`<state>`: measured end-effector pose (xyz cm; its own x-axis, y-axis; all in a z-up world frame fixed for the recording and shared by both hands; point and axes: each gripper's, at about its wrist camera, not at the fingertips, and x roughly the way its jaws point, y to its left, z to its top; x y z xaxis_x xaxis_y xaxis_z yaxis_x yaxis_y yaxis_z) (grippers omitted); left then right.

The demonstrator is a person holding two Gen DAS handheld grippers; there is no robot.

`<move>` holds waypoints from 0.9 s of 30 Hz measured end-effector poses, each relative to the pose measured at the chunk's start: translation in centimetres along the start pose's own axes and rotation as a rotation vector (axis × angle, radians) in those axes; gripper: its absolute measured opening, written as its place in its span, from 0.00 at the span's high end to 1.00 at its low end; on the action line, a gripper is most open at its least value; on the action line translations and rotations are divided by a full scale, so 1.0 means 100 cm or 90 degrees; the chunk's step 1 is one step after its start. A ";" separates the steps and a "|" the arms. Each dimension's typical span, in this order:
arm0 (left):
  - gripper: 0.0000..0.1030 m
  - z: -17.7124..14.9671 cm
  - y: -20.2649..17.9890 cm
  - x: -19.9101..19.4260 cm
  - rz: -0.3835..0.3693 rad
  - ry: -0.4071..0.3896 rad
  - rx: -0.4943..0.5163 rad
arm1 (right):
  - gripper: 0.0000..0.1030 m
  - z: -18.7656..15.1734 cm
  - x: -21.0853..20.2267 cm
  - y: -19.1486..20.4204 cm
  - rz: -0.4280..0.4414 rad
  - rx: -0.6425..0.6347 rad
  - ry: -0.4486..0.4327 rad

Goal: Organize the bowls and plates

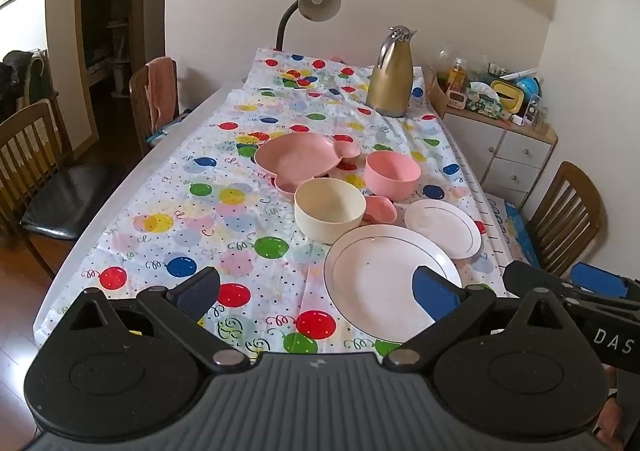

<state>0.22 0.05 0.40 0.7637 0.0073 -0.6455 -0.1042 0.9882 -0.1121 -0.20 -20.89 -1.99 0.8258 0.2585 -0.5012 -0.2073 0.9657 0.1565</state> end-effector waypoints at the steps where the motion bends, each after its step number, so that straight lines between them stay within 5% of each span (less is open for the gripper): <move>1: 0.00 -0.001 0.001 -0.001 -0.001 -0.001 -0.001 | 0.04 -0.001 0.003 0.001 0.003 0.004 0.002; 27: 0.00 0.003 -0.019 -0.011 0.002 -0.031 0.015 | 0.04 0.012 0.000 -0.015 0.006 0.012 -0.004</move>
<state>-0.26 -1.75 1.51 0.7934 0.0165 -0.6085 -0.0916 0.9915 -0.0925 0.74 -22.35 -1.23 0.8270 0.2680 -0.4943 -0.2060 0.9624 0.1772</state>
